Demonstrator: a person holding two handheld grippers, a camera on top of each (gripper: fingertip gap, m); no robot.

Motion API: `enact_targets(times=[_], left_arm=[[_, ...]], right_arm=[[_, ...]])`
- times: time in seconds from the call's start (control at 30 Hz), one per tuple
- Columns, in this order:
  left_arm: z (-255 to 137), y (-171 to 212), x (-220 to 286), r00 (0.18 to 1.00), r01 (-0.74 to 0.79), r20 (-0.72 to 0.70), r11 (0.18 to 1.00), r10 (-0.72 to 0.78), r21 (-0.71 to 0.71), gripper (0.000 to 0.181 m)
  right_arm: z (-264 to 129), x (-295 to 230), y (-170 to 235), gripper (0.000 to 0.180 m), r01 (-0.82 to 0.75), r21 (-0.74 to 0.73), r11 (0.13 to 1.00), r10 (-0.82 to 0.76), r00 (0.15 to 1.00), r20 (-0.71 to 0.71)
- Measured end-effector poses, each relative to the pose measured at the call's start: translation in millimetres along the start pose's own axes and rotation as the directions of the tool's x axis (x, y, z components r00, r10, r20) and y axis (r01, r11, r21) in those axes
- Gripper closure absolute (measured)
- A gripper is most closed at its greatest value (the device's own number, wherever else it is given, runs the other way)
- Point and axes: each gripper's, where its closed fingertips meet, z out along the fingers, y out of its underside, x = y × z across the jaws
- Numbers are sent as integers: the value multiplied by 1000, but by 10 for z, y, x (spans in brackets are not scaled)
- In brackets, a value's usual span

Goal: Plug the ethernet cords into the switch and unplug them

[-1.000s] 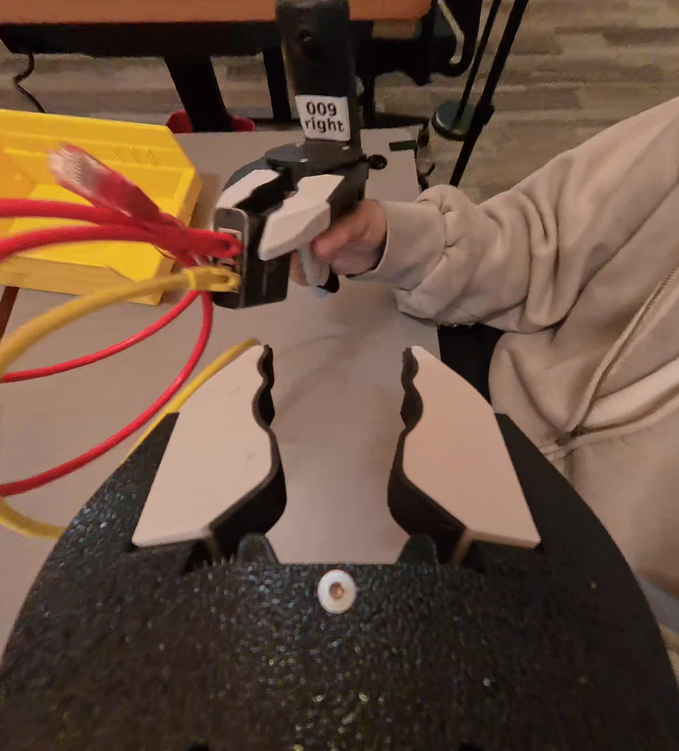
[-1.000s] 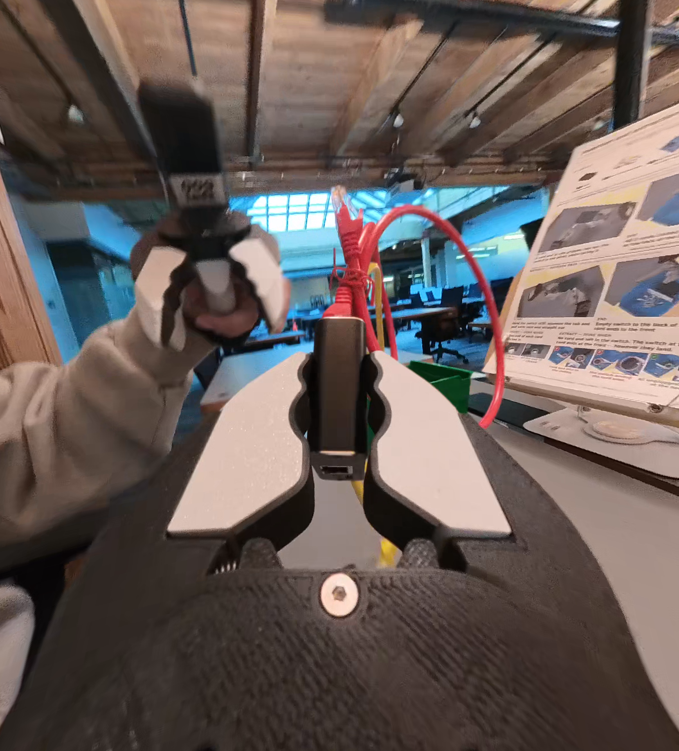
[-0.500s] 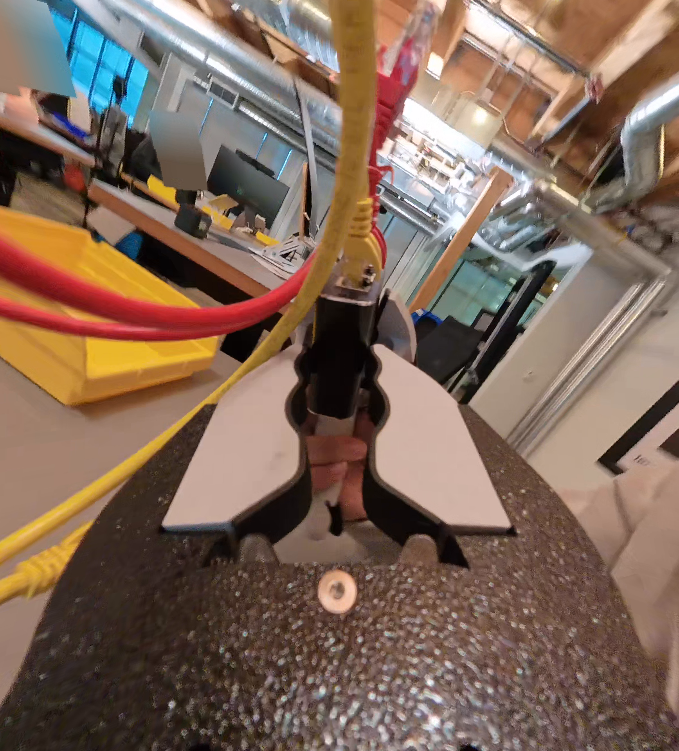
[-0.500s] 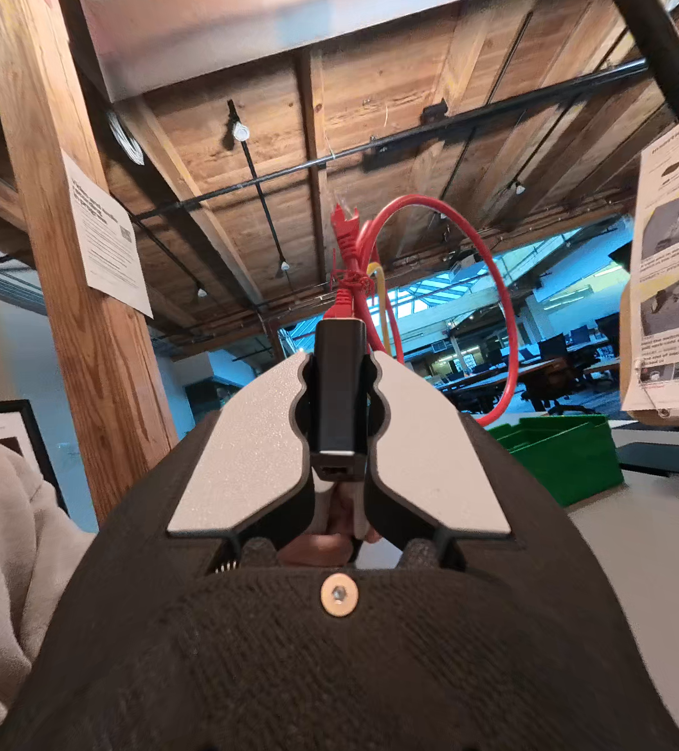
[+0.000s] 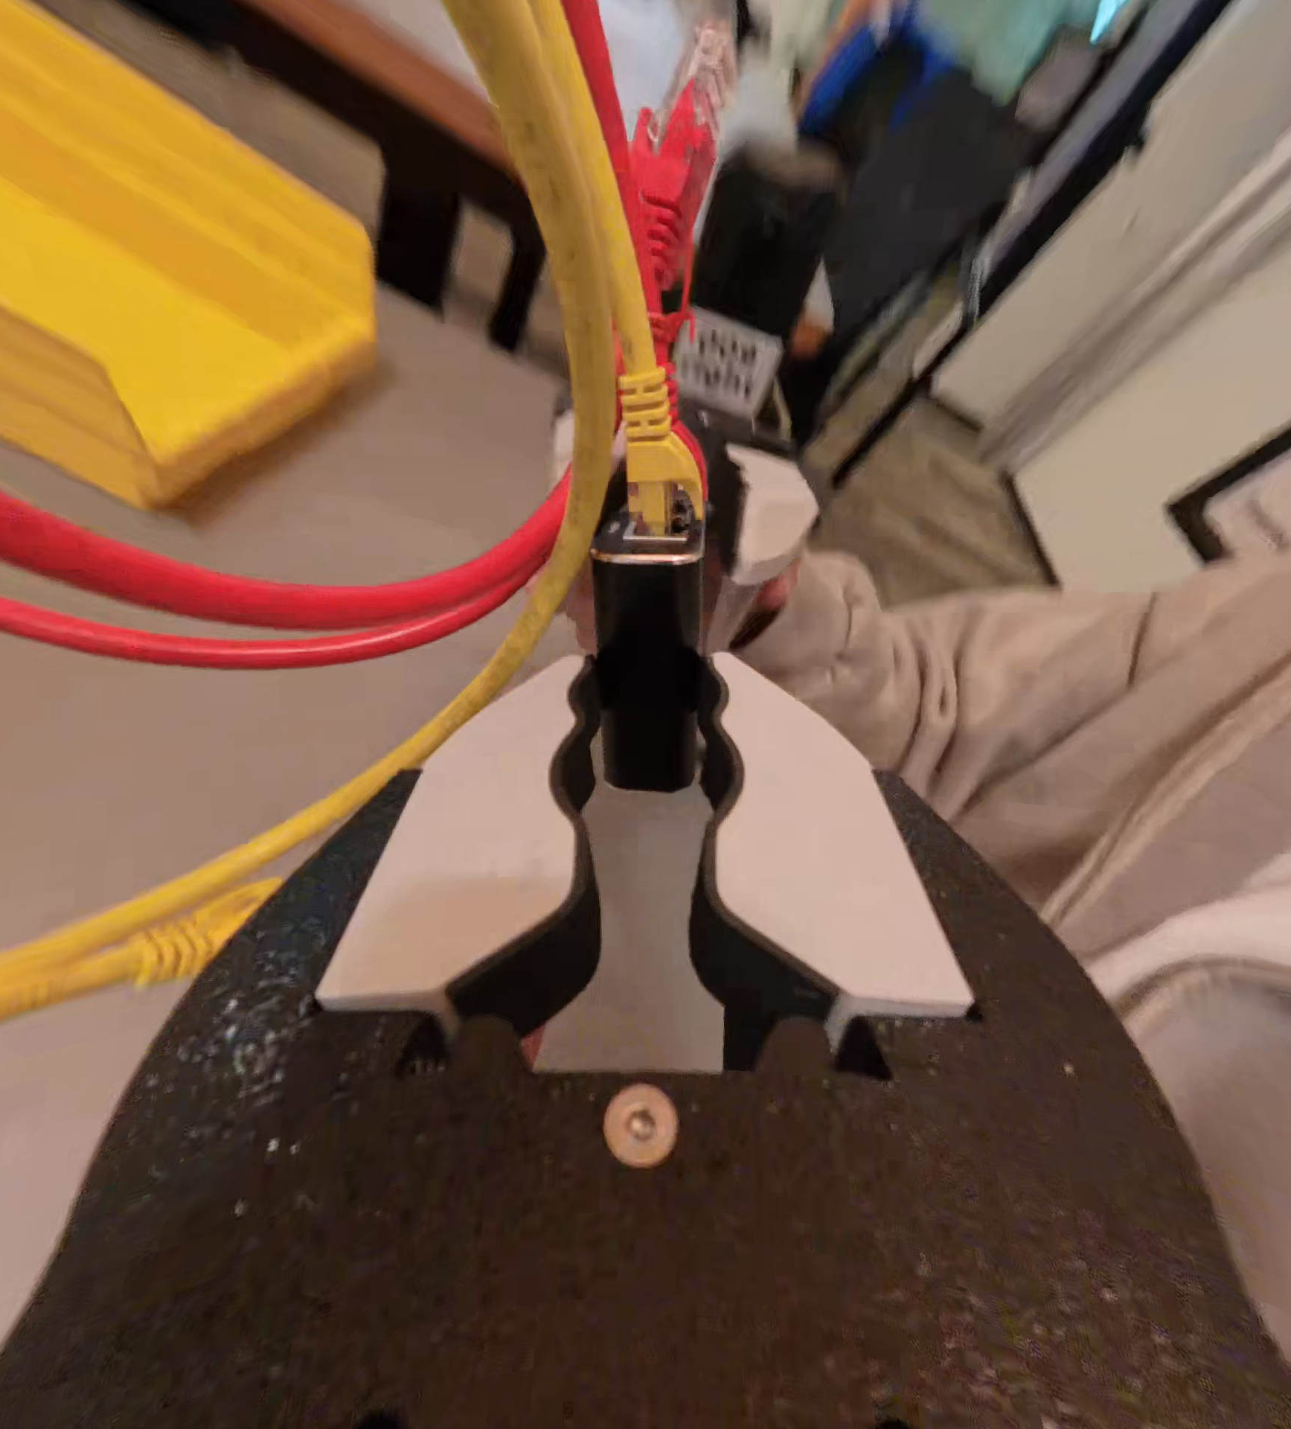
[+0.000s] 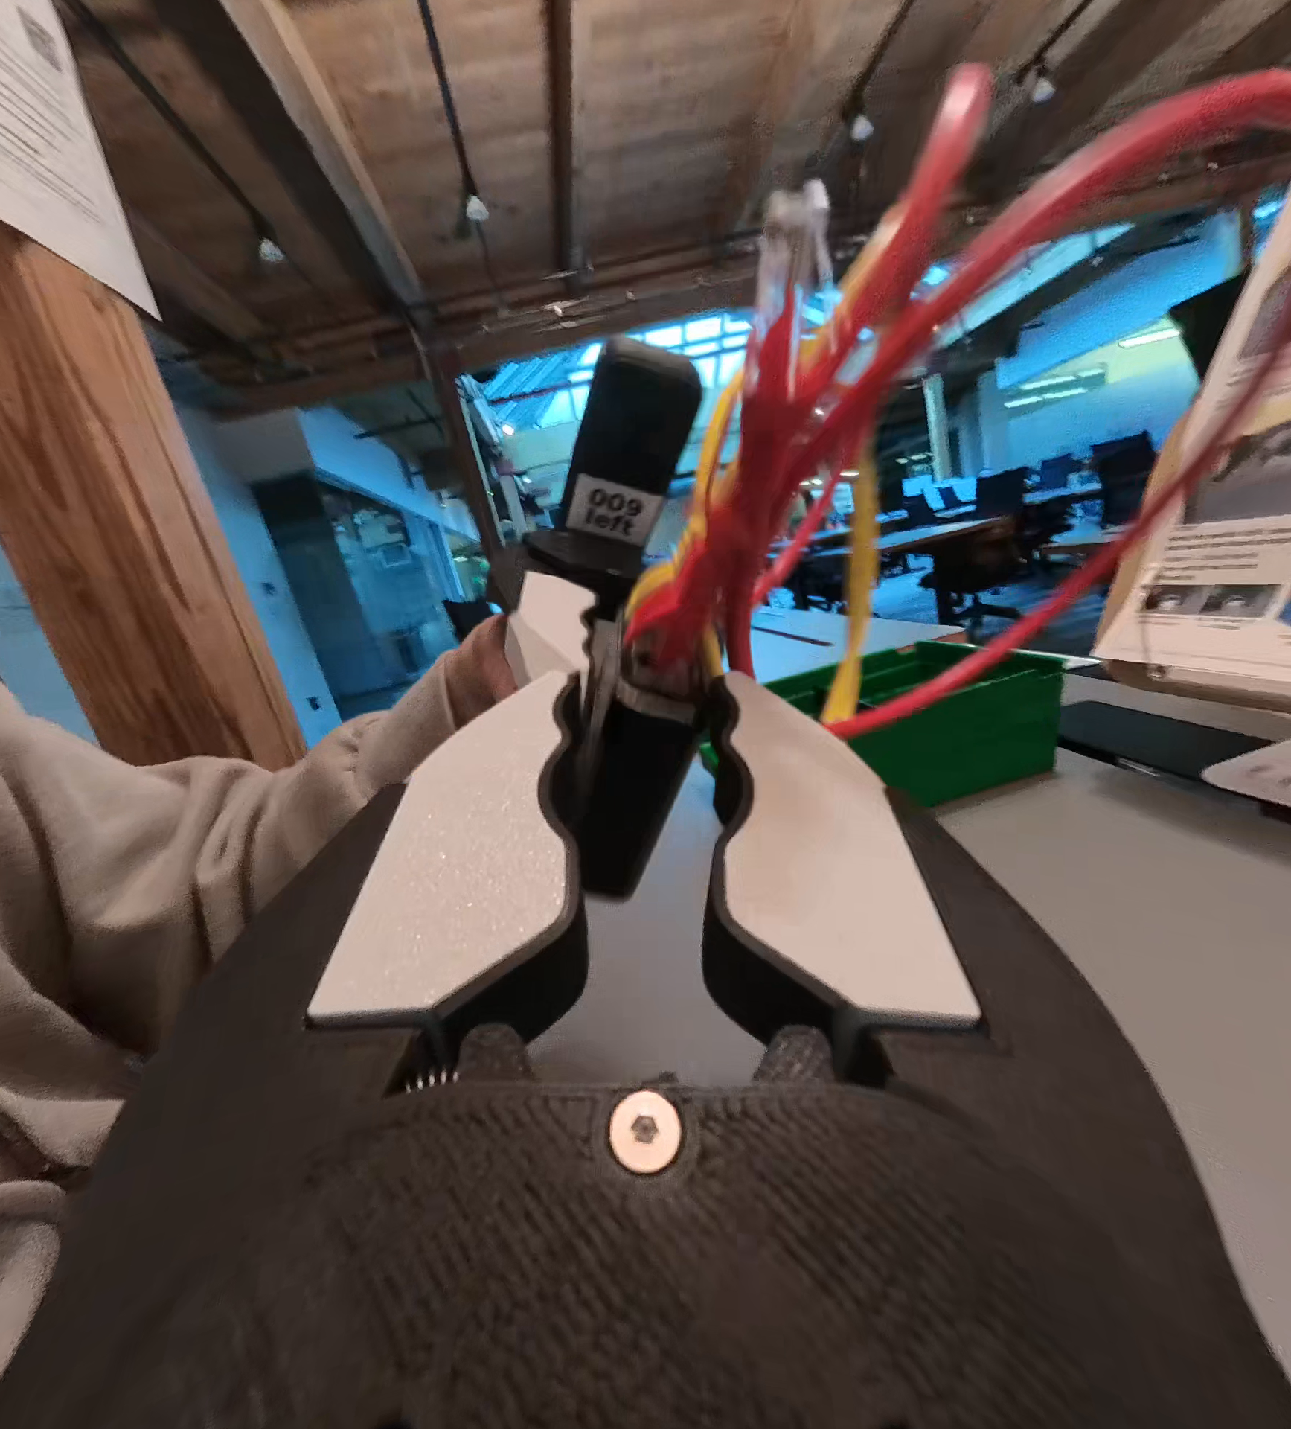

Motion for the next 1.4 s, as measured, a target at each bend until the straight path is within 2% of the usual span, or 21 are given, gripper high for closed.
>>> enact_targets(times=[0.03, 0.1, 0.17, 0.23, 0.33, 0.43, 0.5, 0.63, 0.77, 0.83, 0.93, 1.0, 1.2, 1.33, 1.37, 1.4], left_arm=[[20, 52, 8, 1000, -6, 1, 997, 6, -78, 157], [11, -18, -15, 999, -18, 38, 995, 22, -100, 157], [10, -191, -4, 996, -66, 56, 997, 67, -30, 157], [11, -373, -41, 974, -179, 157, 981, 165, 81, 152], [-33, -462, -127, 836, -442, 421, 887, 352, 135, 124], [29, -357, -121, 651, -645, 580, 760, 490, 80, 114], [54, -297, -155, 565, -699, 654, 713, 504, 54, 113], [23, -315, -32, 462, -786, 734, 613, 497, 79, 117], [72, -265, -14, 334, -829, 773, 558, 539, -31, 122], [118, -242, 1, 328, -834, 764, 550, 556, -43, 123], [156, -232, -30, 310, -831, 772, 552, 554, -63, 111], [112, -257, -35, 253, -838, 803, 537, 539, -96, 121], [85, -265, -81, 191, -835, 829, 531, 526, -144, 117], [20, -326, -156, 21, -815, 884, 521, 467, -256, 115], [14, -335, -147, 43, -822, 888, 521, 457, -228, 116], [11, -334, -131, 79, -826, 889, 529, 451, -195, 116]], right_arm=[[22, -13, 24, 153, -15, 6, 1000, 15, 1000, 16], [14, 40, -27, 154, -70, 71, 995, 69, 998, 13], [-20, 92, -154, 154, -134, 199, 971, 134, 991, 14], [-108, 181, -291, 154, -207, 351, 913, 221, 975, 0], [-265, 314, -391, 154, -293, 486, 824, 339, 941, -6], [-328, 376, -424, 154, -344, 554, 758, 426, 905, -20], [-281, 340, -410, 154, -385, 548, 742, 454, 891, 11], [-183, 299, -343, 154, -382, 525, 760, 457, 889, -15], [-171, 325, -299, 154, -420, 539, 730, 493, 870, 10], [-165, 314, -302, 154, -442, 553, 707, 508, 860, 38], [-118, 283, -277, 154, -453, 546, 704, 515, 856, 46], [-99, 265, -269, 154, -466, 542, 700, 516, 854, 68], [-106, 290, -273, 154, -481, 562, 673, 532, 843, 84], [-13, 227, -223, 154, -519, 559, 647, 559, 821, 115], [-21, 242, -213, 154, -524, 572, 631, 570, 813, 117], [-8, 239, -201, 154, -513, 560, 650, 559, 823, 106]])
